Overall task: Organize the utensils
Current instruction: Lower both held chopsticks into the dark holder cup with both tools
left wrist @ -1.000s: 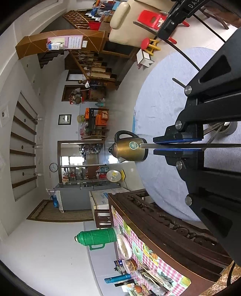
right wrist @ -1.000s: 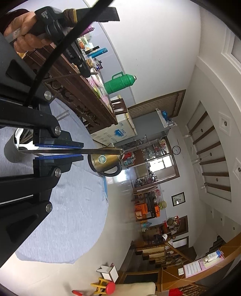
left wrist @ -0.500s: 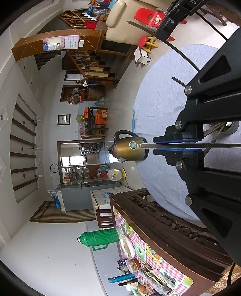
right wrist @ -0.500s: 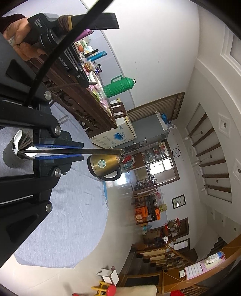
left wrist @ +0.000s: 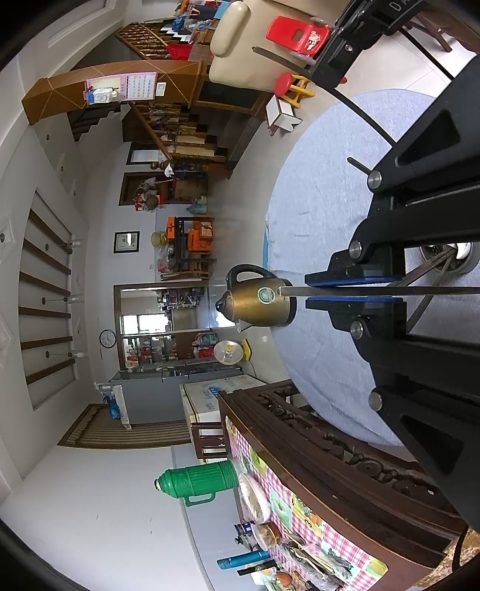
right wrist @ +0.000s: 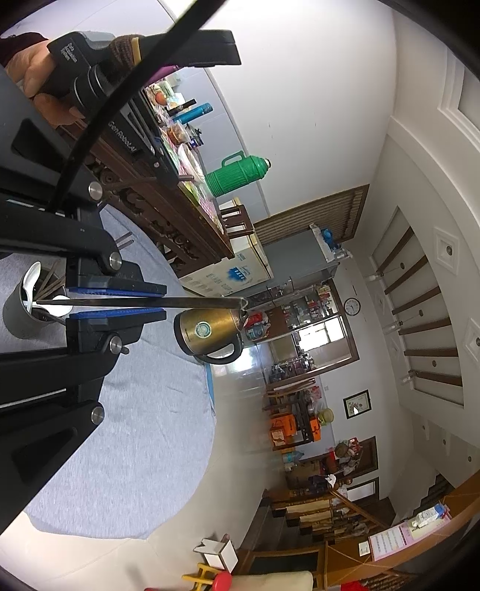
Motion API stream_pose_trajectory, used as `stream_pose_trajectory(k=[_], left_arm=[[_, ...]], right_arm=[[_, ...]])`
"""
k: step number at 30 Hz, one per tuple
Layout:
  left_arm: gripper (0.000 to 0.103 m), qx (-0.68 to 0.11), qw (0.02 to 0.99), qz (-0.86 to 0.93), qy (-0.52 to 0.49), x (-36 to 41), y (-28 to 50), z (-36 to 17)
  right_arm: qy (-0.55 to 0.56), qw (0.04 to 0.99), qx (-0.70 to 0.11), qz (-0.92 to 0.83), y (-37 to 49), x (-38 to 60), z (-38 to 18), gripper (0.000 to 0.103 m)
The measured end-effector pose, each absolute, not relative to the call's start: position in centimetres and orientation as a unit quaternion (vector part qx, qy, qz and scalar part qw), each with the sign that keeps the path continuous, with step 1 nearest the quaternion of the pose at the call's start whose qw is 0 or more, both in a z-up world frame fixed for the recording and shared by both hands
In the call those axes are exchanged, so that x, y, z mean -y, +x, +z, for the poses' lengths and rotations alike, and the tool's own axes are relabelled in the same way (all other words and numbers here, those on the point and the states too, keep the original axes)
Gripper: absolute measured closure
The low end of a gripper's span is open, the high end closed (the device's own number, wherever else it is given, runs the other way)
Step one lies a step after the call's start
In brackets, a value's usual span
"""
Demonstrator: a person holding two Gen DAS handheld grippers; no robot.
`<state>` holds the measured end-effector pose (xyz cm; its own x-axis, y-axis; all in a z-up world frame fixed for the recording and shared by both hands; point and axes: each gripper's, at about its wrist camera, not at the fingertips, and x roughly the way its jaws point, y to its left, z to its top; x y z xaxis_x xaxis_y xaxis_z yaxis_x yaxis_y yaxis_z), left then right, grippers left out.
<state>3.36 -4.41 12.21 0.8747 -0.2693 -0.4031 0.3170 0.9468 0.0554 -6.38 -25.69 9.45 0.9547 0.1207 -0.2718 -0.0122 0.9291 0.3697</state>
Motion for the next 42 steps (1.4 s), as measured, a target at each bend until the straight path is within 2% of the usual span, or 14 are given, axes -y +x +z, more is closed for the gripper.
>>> stream_pose_trajectory(k=[27, 42], left_arm=[[0.098, -0.214, 0.961, -0.164, 0.055, 5.4, 5.1, 11.0], [0.098, -0.216, 0.957, -0.192, 0.014, 4.4, 6.2, 10.4]], right_arm=[[0.192, 0.967, -0.163, 0.040, -3.9, 25.9, 7.8, 0.096], [0.197, 0.965, -0.168, 0.035, -3.2, 25.8, 6.9, 0.096]])
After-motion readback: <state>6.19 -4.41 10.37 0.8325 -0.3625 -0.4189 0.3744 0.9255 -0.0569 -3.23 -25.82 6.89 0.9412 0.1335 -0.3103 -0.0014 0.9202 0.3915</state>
